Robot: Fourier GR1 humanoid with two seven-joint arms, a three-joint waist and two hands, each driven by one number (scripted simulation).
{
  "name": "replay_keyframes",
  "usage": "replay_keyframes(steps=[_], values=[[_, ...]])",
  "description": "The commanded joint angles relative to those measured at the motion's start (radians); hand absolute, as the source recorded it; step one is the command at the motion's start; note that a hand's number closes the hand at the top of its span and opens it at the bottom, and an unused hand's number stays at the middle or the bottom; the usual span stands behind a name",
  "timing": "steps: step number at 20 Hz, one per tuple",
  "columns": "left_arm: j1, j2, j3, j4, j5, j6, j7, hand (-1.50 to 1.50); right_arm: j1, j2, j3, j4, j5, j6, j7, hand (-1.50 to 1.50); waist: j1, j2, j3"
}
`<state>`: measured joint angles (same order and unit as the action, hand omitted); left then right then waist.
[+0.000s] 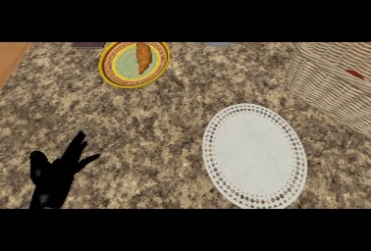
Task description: Pick the tomato from the placemat and place it in the basket
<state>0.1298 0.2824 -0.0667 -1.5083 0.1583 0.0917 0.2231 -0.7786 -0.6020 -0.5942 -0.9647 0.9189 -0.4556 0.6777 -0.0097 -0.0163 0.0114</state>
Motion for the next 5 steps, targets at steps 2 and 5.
replay_keyframes(steps=[2,5], values=[[0.043,-0.004,-0.007,0.091,-0.006,-0.019,0.023,0.00,0.092,-0.027,-0.044,-0.147,-0.029,0.012,0.064,-1.50,-0.017,0.009,-0.013],[0.066,0.004,0.004,0.036,0.014,-0.023,0.058,0.00,0.212,-0.030,-0.083,-0.315,-0.083,0.097,0.094,-1.50,-0.040,-0.001,-0.013]])
